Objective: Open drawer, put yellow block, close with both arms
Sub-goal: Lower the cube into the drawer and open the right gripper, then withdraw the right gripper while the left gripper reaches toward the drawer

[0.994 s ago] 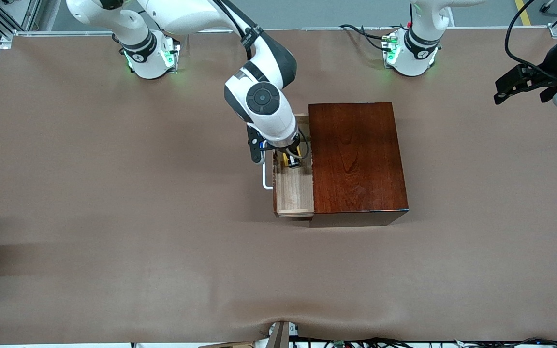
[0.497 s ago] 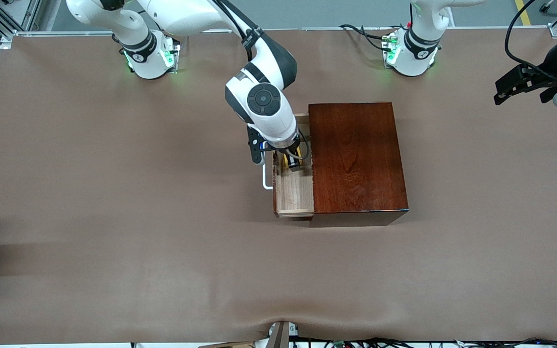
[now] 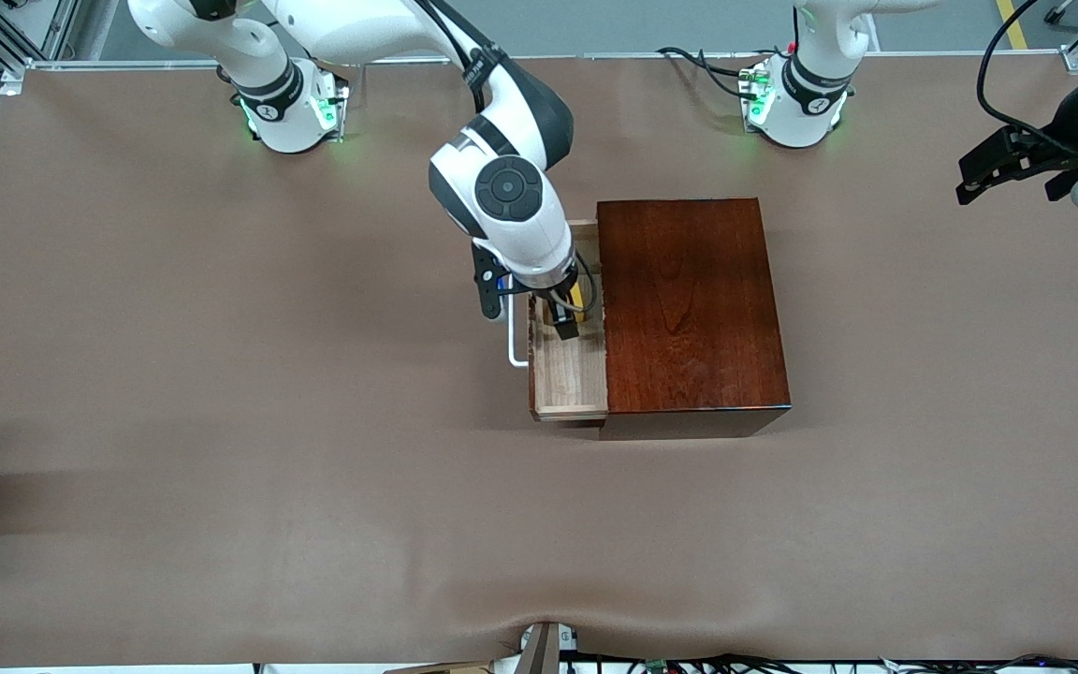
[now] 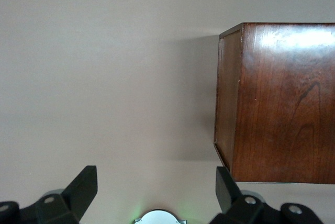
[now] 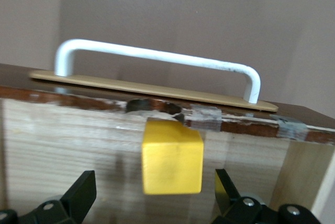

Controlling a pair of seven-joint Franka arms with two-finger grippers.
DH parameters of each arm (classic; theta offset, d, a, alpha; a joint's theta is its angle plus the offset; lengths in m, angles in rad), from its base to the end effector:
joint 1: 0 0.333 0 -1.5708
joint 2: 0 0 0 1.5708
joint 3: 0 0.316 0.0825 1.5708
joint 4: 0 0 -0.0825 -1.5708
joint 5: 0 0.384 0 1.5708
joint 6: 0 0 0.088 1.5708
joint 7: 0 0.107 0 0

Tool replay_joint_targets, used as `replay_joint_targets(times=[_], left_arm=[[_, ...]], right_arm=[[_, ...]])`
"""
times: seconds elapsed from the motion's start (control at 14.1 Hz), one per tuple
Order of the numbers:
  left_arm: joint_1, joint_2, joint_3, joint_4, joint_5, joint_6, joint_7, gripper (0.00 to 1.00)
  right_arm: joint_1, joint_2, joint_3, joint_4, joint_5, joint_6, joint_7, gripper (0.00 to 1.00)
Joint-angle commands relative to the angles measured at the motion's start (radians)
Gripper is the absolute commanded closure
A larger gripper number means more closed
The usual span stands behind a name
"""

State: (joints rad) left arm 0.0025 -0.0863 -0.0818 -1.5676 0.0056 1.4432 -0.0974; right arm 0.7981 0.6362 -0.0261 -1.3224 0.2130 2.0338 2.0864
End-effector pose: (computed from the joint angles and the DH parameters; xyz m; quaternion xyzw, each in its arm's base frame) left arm 0.5123 -0.0422 0.6610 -0.9998 -0.0096 0.0186 0.0080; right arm 0.5167 0.5258 0.3703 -0.7623 0.6400 0.0830 0.0498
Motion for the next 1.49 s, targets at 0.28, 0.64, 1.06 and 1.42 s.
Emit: replay_joint_targets(times=[0.28,0.64,1.06,1.42], left_arm=[[0.008,-0.009,-0.007,-0.006,0.017,0.009,0.008,0.0],[0.008,-0.009,-0.007,-0.006,0.017,0.009,0.007,0.0],[0.008,-0.009,-0.006,-0.006,0.017,0.008,0.007,0.0],[0.007,-0.009,-0.007,-0.006,0.033,0.008,0.007,0.0]], right_arm=[[-0.105,0.005,0.018,0.167,-0.007,-0.203,-0.028,0.0],[-0.191,-0.047,0.02,0.215,-0.001,-0.328,-0.121,0.0],[-0.282,-0.127,0.018,0.215,-0.003,-0.452,-0.44,0.0],[-0.33,-0.177,0.018,0.216,-0.003,-0.51,-0.61,0.0]])
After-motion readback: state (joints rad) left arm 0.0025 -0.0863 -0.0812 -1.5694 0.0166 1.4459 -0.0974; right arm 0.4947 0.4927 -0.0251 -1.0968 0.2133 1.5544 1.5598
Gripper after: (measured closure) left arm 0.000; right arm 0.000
